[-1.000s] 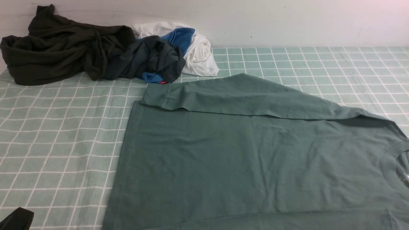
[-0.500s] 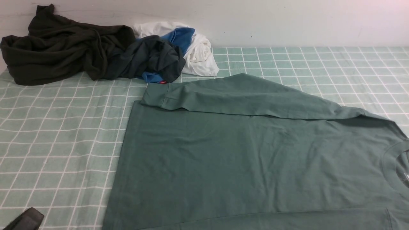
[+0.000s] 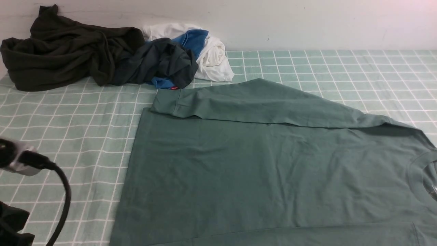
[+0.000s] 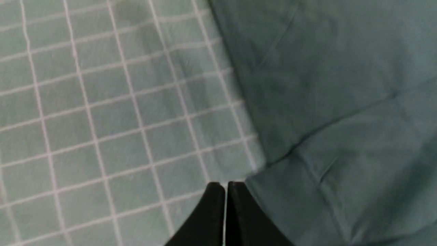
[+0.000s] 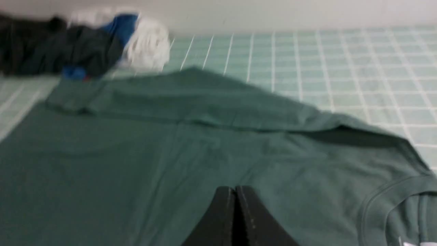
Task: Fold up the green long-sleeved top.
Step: Use the left arm to clamp the cuff closest to it
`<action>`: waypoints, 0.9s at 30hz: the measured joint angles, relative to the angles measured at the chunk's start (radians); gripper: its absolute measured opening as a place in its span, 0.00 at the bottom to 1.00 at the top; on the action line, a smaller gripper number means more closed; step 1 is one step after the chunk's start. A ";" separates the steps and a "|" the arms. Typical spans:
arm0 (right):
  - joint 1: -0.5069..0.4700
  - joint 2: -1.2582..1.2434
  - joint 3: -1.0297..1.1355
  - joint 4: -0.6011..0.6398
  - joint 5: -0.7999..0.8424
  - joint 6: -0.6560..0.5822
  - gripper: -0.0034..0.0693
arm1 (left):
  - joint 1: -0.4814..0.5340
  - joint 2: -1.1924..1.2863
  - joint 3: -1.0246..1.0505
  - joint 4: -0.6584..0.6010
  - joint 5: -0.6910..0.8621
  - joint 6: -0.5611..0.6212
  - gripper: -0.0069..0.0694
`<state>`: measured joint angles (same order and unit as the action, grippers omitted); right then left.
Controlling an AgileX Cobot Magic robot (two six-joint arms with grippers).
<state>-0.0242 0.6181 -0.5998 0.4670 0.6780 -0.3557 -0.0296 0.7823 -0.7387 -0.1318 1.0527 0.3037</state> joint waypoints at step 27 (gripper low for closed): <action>0.283 0.348 -0.164 -0.286 0.522 0.113 0.03 | -0.552 0.838 -0.126 0.215 -0.169 -0.073 0.59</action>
<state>0.2589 0.9661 -0.7642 0.1814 1.1998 -0.2423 -0.5818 1.6200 -0.8646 0.0831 0.8833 0.2312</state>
